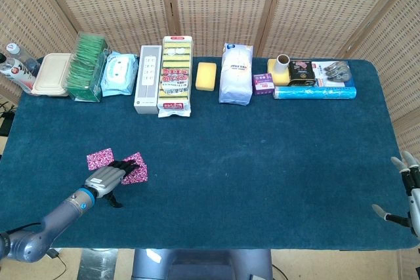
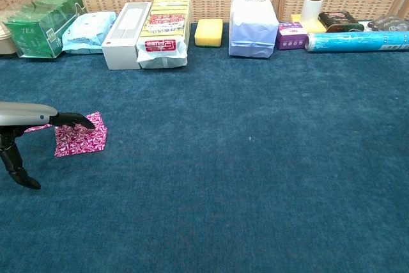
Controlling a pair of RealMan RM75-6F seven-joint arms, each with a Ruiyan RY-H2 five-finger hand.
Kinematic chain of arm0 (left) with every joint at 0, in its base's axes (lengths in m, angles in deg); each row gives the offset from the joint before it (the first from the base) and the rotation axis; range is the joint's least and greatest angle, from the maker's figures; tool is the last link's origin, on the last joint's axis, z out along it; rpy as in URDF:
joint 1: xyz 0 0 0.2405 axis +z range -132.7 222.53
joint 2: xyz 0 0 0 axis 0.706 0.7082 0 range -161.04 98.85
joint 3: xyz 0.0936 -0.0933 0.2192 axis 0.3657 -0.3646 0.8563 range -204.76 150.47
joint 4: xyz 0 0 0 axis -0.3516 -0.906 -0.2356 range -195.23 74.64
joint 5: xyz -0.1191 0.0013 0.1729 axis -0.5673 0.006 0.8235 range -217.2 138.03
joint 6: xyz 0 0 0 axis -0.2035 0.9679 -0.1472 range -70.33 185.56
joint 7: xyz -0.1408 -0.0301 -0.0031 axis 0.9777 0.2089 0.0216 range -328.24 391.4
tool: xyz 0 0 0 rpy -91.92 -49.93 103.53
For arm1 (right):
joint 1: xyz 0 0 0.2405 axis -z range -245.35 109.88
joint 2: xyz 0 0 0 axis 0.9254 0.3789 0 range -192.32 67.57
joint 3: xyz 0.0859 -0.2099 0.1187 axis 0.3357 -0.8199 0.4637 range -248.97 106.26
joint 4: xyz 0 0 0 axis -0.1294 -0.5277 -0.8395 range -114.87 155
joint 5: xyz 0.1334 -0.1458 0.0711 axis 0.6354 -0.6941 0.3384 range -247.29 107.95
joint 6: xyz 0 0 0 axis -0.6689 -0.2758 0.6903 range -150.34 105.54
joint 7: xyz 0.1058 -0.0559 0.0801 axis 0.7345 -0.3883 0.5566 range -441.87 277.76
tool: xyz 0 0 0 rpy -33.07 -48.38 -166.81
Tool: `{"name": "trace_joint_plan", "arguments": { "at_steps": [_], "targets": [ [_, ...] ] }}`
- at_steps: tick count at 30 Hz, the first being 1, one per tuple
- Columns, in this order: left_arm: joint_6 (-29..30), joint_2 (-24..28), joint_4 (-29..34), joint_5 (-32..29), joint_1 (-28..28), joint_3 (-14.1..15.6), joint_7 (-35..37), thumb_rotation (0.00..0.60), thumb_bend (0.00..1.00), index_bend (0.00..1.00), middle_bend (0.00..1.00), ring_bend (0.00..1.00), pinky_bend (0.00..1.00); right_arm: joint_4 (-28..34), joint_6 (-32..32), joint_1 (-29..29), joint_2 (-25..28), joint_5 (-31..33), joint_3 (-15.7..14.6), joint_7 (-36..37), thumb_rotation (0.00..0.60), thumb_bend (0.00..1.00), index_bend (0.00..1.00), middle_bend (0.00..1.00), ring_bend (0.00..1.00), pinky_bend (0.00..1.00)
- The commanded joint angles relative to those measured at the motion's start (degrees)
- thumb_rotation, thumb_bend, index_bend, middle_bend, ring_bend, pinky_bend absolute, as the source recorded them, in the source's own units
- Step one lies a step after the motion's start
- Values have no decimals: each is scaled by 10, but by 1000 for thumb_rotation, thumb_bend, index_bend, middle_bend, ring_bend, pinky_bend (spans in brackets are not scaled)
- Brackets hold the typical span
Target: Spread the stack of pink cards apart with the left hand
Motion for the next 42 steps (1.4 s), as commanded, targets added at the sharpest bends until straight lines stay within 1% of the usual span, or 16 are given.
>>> {"name": "trace_joint_plan", "arguments": {
  "at_steps": [1,18,34,42],
  "targets": [
    [2,-1,-1,-5,-3,0,-2,600,6,0,0,0,42,0,0,0,0,0,0,0,600,0,81,0,0,0],
    [-2,-11,-4,-39,-27,-4,-10,600,6,0,0,0,42,-1,-2,0,1,2,0,2,600,0,81,0,0,0],
    [4,-22,-4,-85,-58,-1,-33,600,8,0,0,0,42,-7,-2,2,-2,1,-3,4,600,0,81,0,0,0],
    [6,-30,-3,-107,-76,1,-46,600,7,0,0,0,42,-1,-5,-1,1,4,0,1,600,0,81,0,0,0]
  ]
}}
